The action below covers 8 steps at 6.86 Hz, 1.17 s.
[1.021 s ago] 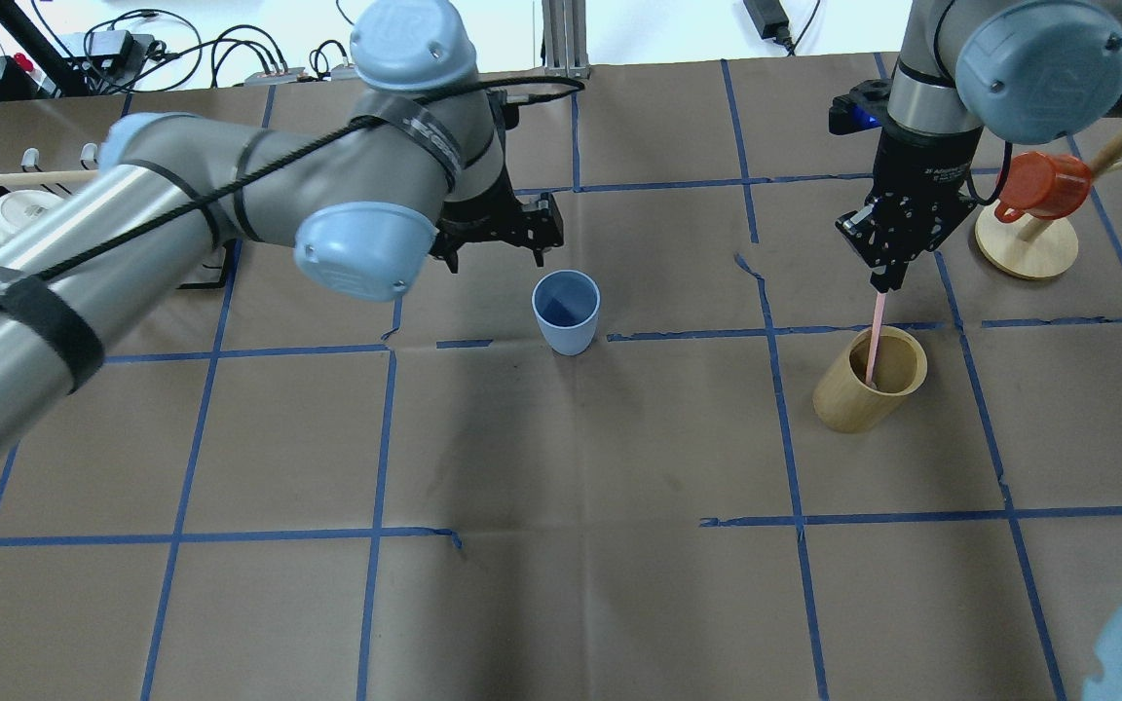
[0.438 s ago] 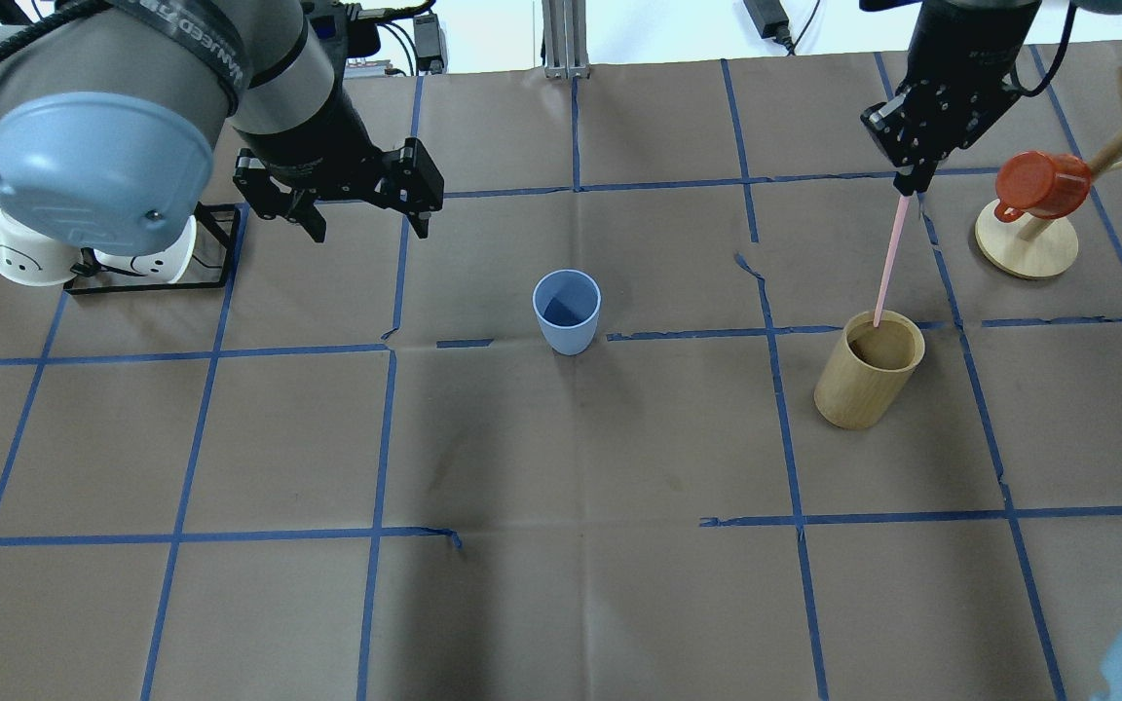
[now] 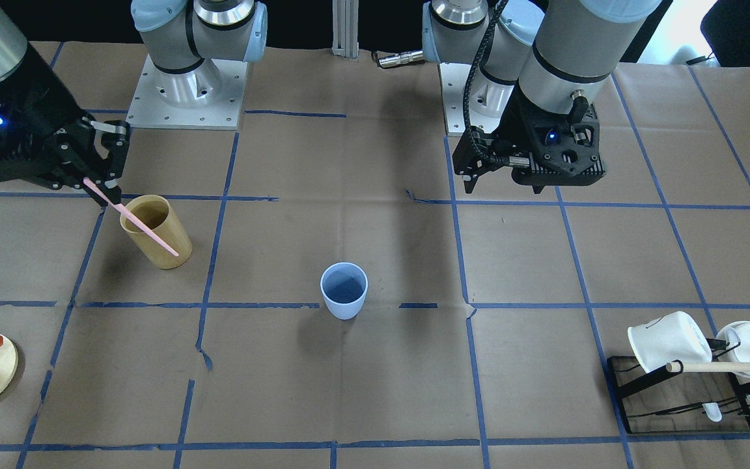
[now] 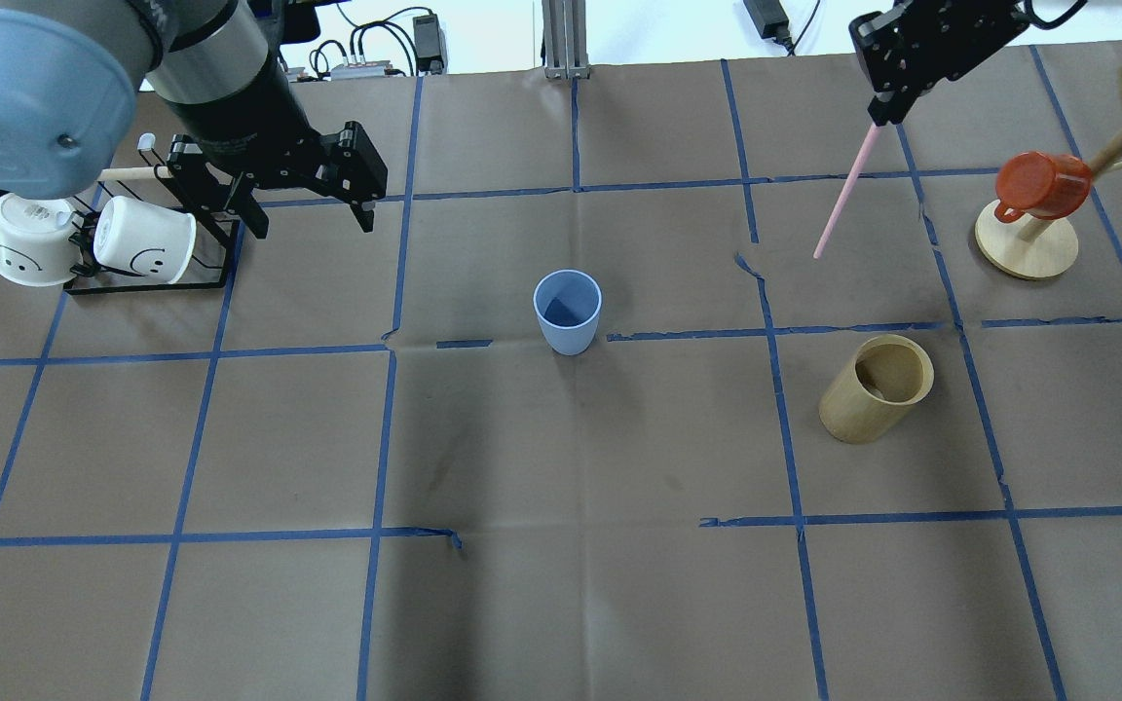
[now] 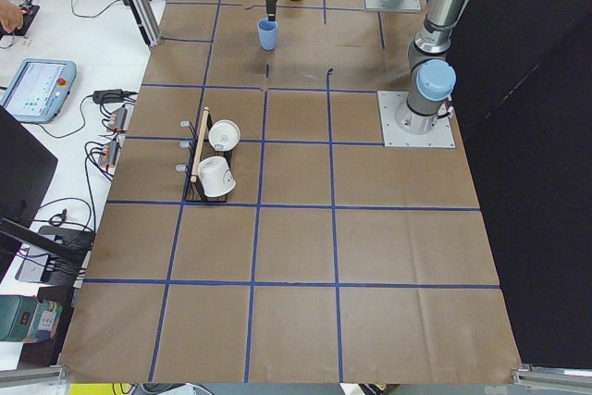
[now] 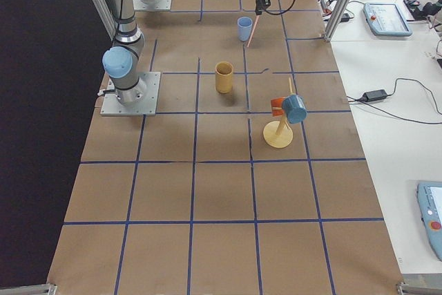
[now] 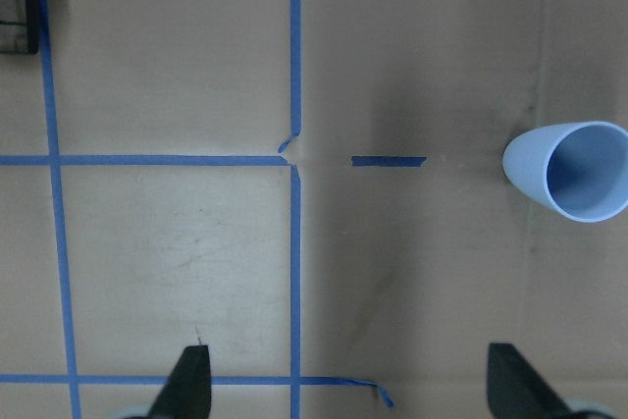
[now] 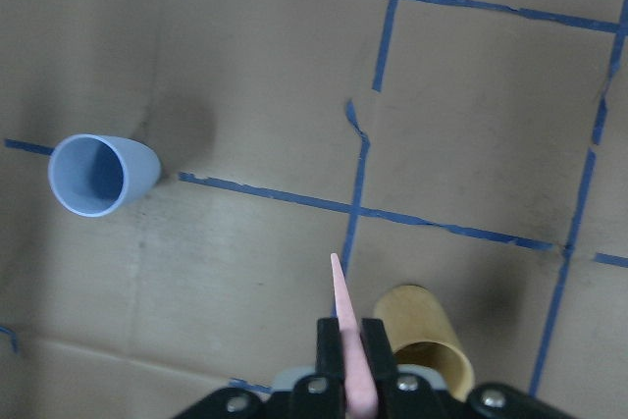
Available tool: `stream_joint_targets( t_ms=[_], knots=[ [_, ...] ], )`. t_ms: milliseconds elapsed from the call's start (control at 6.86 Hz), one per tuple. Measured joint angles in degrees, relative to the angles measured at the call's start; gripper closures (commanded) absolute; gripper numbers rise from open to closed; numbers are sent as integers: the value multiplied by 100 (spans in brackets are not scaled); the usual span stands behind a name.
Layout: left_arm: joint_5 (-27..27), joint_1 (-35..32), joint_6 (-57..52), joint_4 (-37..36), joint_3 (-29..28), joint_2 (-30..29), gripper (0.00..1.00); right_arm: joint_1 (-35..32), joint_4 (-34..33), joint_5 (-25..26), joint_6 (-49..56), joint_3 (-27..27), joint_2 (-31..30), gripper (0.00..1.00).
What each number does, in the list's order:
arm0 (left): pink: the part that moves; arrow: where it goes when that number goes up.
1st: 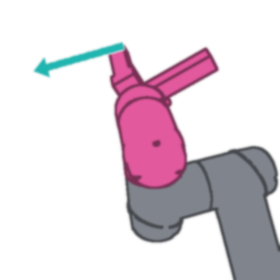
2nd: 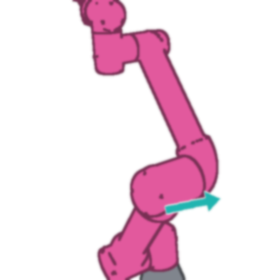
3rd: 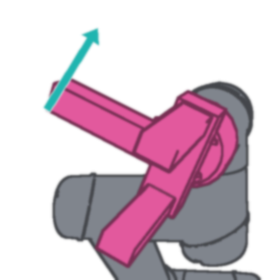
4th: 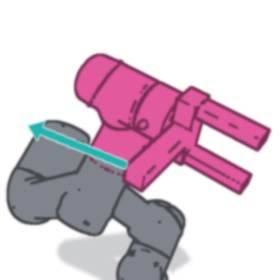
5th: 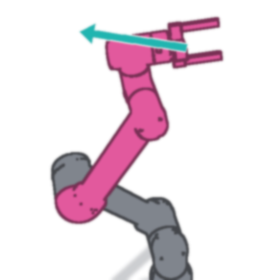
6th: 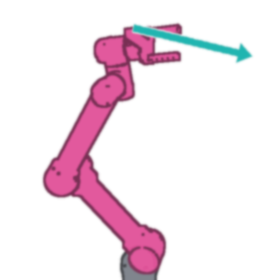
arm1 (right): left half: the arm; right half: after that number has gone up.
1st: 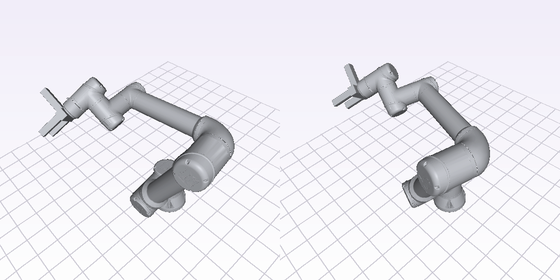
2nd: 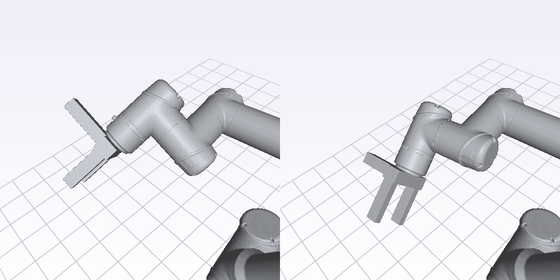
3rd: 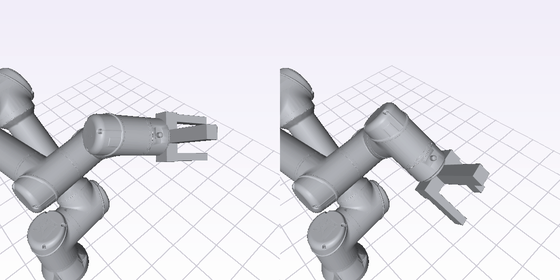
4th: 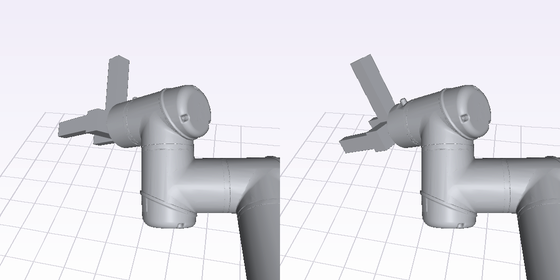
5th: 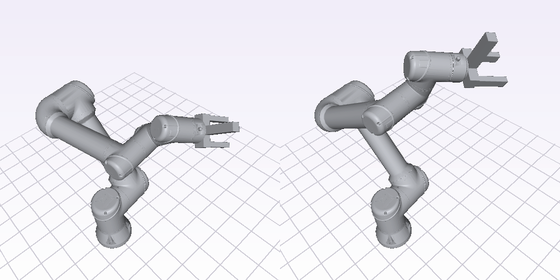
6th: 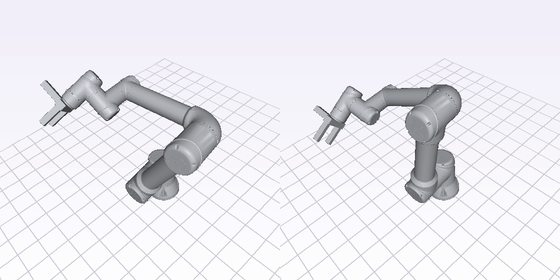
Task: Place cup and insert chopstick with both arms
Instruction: 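Carry the pink chopstick with the right gripper over the blue cup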
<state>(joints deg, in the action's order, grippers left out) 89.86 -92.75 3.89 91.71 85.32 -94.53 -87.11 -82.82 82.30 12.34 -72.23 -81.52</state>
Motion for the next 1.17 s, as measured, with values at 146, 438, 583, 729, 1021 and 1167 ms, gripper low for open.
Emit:
stream_joint_targets(
  t_ms=[146,438,583,729,1021,1167],
  knots=[
    [17,20,-7,103,-31,57,0,-193,-233,-389,-428,-4,-62,97],
    [30,31,-11,134,-36,141,0,-416,-1017,-1023,-1041,-93,-21,97],
    [32,41,-11,120,-43,155,0,-551,-1327,-1115,-1193,-217,15,97],
    [32,50,-11,114,-52,169,0,-693,-1597,-1143,-1284,-420,46,96],
    [34,50,-15,115,-69,185,0,-1046,-2318,-1111,-1368,-991,119,96],
    [41,44,-13,118,-64,188,0,-1170,-2544,-1086,-1422,-1204,133,96]
  ],
)
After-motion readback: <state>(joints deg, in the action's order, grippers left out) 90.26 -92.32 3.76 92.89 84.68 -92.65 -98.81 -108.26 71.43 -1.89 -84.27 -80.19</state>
